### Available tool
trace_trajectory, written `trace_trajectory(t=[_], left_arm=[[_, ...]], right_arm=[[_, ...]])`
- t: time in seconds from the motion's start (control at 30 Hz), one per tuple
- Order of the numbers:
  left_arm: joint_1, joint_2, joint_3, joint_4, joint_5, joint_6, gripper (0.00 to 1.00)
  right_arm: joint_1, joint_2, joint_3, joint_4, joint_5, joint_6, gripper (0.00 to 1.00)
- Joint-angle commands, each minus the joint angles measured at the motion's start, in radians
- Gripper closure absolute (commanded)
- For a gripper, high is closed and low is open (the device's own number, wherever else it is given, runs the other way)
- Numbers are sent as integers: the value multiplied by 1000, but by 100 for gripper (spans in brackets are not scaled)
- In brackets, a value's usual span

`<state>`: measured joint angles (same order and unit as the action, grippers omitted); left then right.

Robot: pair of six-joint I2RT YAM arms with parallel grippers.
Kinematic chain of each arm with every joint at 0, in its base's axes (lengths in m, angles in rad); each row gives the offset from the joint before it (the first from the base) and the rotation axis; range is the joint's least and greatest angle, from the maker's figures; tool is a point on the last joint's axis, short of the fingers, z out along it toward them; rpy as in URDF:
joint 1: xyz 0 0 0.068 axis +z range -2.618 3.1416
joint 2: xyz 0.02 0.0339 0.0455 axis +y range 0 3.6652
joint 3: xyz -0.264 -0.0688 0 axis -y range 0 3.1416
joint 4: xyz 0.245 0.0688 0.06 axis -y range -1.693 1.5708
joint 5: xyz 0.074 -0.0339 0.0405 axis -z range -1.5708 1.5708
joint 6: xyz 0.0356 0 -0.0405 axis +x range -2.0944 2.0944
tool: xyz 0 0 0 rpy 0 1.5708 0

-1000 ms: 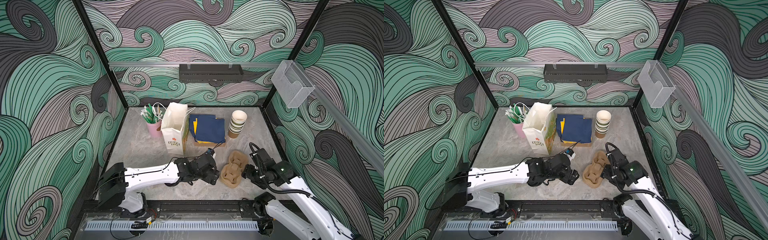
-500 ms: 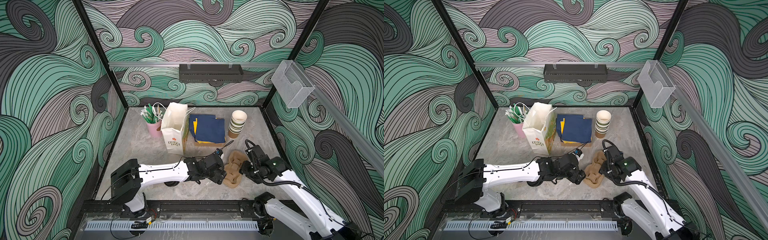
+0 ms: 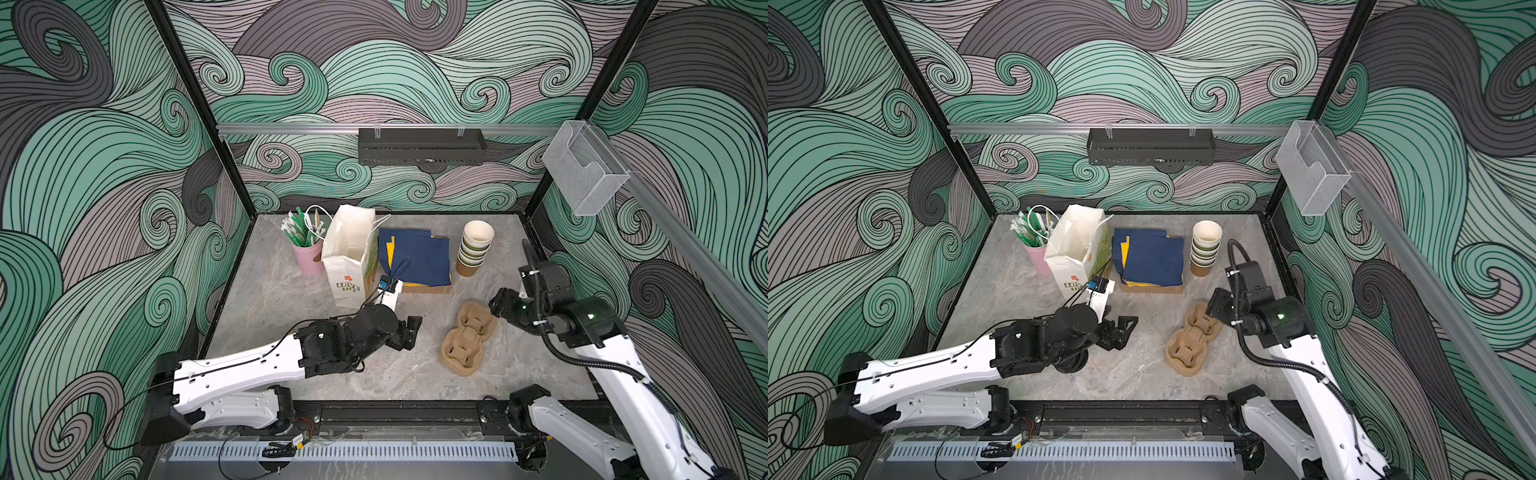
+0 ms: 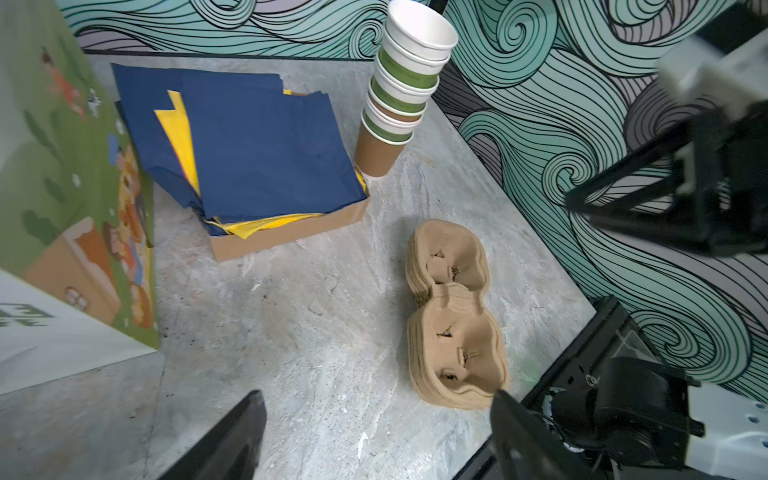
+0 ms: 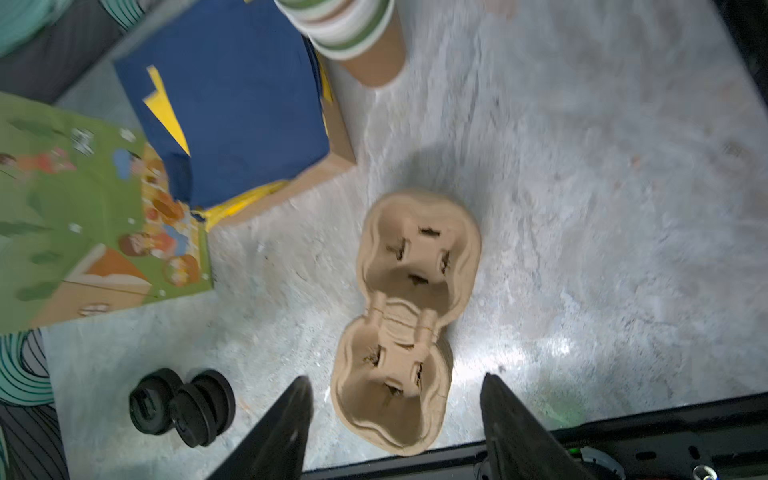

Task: Pack the takeout coffee

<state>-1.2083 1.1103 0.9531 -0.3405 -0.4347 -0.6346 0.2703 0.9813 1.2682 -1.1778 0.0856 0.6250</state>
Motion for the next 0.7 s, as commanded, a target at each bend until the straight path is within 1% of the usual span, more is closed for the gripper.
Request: trace_trajectory(t=[0.0,0.13,0.23,0.33,0.5,0.67], left_arm=[[21,20,14,32,-32,48,11],[27,80,46,119,-15,82,9],[27,129,68,160,3,86,9],[26,171,83,188,32,75,8],[27,225,118,203,87,65,8],[27,252,145,199,98,81,8]], right_arm=[[-66,131,132,-45,70,-146,34],[-124,320,337,-37,117,-200,34],[-152,463,447,-22,112,-214,36],[-163,588,545,-12,83,-216,37],[-172,745,677,-11,50,-231,39],[-175,845,757,-13,43,-261,42]])
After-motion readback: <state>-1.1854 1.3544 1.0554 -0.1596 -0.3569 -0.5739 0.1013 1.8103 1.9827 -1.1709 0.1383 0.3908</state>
